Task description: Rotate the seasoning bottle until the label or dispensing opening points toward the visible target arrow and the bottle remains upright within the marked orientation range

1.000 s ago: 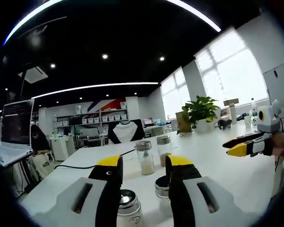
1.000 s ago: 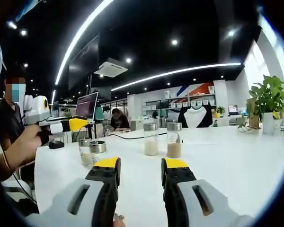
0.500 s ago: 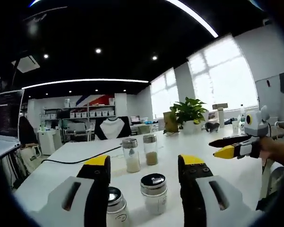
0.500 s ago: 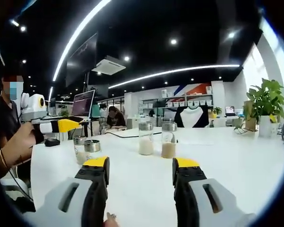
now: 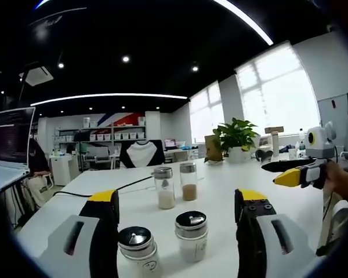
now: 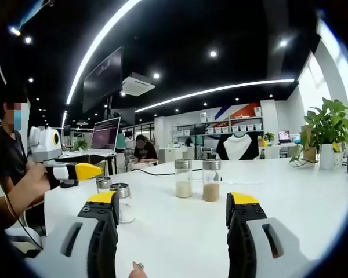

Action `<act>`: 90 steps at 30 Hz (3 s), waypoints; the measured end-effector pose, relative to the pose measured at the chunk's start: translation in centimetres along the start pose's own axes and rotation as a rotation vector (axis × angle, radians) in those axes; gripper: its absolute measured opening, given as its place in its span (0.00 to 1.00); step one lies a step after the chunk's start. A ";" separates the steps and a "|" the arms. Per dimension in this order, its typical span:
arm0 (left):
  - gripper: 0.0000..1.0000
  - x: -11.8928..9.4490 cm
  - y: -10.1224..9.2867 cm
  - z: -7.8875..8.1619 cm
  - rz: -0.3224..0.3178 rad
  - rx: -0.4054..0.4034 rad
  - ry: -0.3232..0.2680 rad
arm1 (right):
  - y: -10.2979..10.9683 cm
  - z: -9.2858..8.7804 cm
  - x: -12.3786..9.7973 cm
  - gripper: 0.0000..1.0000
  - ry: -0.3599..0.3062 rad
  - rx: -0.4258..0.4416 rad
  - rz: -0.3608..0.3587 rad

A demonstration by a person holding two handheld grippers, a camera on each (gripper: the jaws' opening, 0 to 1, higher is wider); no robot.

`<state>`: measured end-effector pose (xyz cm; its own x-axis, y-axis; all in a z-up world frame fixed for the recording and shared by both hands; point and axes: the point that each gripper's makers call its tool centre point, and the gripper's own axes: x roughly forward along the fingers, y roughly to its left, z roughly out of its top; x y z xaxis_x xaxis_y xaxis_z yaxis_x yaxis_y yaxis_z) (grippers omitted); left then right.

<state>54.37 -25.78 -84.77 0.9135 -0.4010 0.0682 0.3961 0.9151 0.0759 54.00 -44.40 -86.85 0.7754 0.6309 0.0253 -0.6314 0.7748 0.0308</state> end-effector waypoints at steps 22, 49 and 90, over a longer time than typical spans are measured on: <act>0.84 -0.7 0.3 -0.2 -0.012 0.006 0.023 | 0.7 2.0 3.4 0.64 -0.005 -0.050 0.092; 0.81 -1.1 -0.6 0.3 -0.045 -0.006 0.018 | 0.1 4.9 8.8 0.59 0.000 -0.138 0.212; 0.86 -0.1 -0.6 -0.2 -0.063 -0.015 0.058 | -2.5 3.0 24.4 0.53 0.065 -0.094 0.190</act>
<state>54.02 -26.27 -85.04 0.8905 -0.4549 0.0063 0.4537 0.8889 0.0638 74.51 -31.12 -83.31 0.6430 0.7647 -0.0424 -0.7656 0.6404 -0.0617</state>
